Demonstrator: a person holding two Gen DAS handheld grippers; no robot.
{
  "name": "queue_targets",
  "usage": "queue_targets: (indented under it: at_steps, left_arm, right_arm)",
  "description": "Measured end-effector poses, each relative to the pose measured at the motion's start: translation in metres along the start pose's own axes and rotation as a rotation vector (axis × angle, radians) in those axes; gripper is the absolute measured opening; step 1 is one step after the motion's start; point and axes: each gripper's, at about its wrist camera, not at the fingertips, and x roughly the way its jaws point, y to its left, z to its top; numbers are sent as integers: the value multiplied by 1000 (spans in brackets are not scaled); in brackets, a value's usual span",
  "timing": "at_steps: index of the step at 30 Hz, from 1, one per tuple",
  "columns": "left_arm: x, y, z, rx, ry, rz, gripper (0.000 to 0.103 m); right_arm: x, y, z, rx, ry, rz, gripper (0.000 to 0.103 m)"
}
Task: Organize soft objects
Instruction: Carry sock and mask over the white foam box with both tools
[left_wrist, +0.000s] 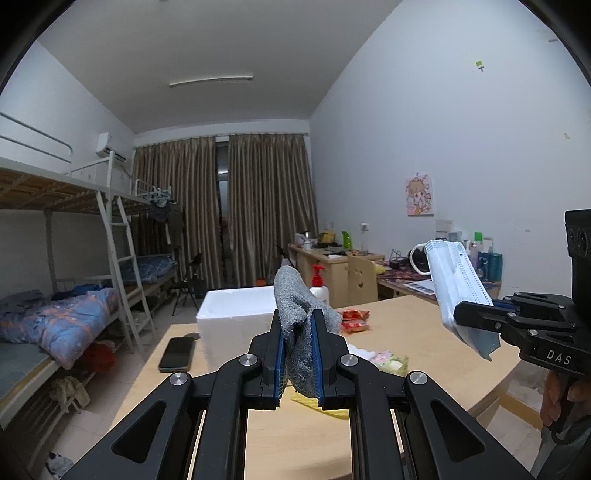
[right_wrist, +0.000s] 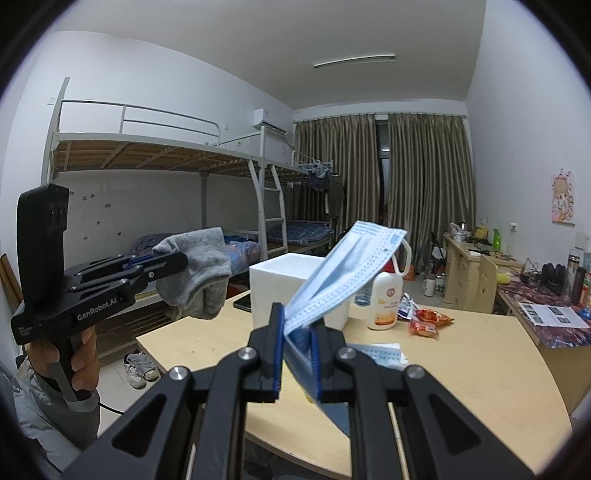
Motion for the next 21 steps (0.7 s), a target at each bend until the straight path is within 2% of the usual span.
queue_targets:
  at_steps: [11,21]
  left_arm:
    - [13,29,3,-31,13,75,13]
    - [44,52,14,-55,50,86,13]
  right_arm:
    - [45,0,9,-19,19,80,16]
    - [82,3,22,-32,42,122,16]
